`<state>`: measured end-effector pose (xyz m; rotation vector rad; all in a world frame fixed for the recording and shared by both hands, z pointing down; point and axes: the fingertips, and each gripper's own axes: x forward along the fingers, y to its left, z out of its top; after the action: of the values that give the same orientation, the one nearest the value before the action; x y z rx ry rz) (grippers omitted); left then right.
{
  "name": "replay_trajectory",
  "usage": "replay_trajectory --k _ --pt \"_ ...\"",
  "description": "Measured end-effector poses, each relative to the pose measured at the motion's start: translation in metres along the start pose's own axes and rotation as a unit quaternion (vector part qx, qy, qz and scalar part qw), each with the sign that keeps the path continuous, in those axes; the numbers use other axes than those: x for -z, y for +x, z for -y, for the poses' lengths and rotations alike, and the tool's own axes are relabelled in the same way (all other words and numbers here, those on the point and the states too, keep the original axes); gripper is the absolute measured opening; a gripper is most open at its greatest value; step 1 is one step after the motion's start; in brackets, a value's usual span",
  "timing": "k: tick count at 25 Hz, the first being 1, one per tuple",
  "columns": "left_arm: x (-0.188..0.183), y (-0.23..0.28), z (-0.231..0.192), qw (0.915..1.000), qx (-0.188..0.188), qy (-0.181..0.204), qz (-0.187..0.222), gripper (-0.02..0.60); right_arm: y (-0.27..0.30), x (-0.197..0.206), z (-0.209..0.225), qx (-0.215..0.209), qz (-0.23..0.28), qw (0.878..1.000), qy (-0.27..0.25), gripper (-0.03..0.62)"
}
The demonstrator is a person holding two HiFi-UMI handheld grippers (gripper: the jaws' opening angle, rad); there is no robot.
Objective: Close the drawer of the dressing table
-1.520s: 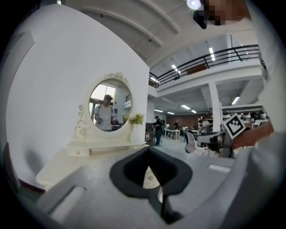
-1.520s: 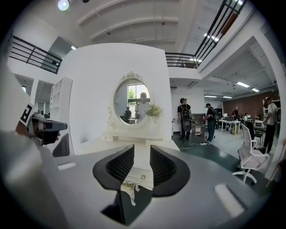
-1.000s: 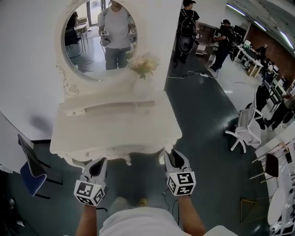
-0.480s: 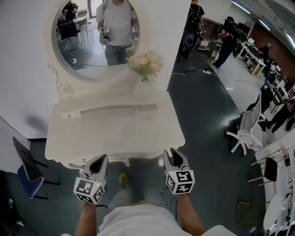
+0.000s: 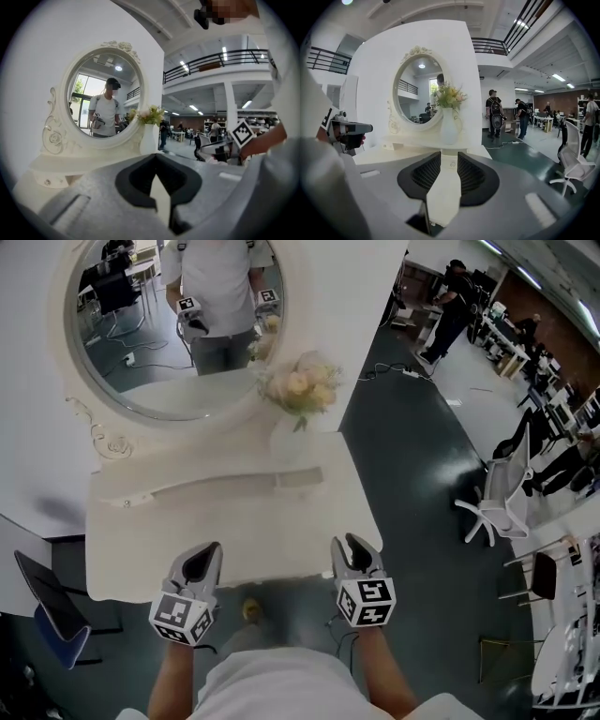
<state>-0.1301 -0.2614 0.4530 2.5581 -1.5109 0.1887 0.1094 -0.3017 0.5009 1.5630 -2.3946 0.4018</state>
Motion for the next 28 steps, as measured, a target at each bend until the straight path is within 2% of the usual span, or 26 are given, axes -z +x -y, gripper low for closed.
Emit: replay_trajectory --k 5,9,20,28 --pt "-0.002 0.033 -0.034 0.9997 0.024 0.000 -0.004 -0.002 0.035 -0.001 0.002 0.028 -0.015 0.999 0.015 0.097" --pt "0.004 0.045 -0.040 0.9994 0.031 -0.004 -0.014 -0.002 0.044 -0.002 0.007 0.032 -0.016 0.999 0.017 0.097" --pt "0.034 0.078 -0.079 0.9983 0.025 -0.026 -0.045 -0.002 0.111 0.009 0.003 0.012 -0.045 0.999 0.021 0.097" --pt "0.054 0.104 -0.083 0.9963 0.031 -0.032 -0.074 -0.002 0.154 0.032 0.012 -0.003 -0.083 0.996 0.025 0.098"
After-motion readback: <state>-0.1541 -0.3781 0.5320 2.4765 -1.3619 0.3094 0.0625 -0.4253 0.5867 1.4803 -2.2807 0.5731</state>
